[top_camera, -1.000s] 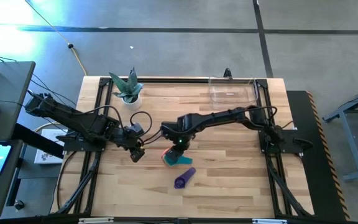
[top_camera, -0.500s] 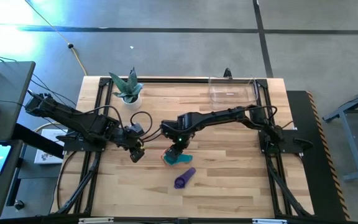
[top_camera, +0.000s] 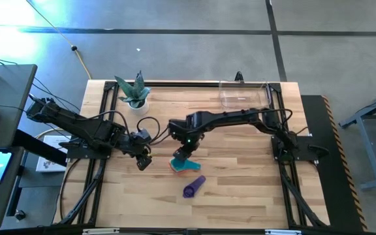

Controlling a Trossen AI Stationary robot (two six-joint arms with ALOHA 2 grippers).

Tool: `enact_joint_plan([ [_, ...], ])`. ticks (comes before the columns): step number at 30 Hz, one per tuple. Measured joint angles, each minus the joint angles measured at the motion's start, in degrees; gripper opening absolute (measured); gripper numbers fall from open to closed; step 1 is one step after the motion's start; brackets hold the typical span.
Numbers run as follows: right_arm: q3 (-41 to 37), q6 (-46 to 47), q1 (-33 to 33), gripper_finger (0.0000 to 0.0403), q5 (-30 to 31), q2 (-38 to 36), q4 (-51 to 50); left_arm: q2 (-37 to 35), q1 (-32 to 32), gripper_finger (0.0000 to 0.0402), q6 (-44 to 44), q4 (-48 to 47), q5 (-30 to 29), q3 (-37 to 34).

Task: Nest measuring cups in basket
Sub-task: Stack the violet measuring cup into the blue measuring cup

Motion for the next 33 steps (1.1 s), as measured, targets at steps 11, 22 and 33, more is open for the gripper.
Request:
enact_joint_plan([
  [11,10.58,-9.42,7.45,0.0149,3.37,-0.11,-9.02,-0.26,-0.01,0.0046,0.34,-1.55,0.17,-0.02],
  [22,9.93,-31.27,14.32,0.0149,7.23,-0.02,-2.38,-0.26,-0.01,0.0046,1.95,-1.59,0.15,-0.02],
  [33,9.91,-43.57,18.87,0.0149,16.58,3.24,1.37,-0.97,0.05,0.0046,0.47,-1.61,2.12,0.04],
])
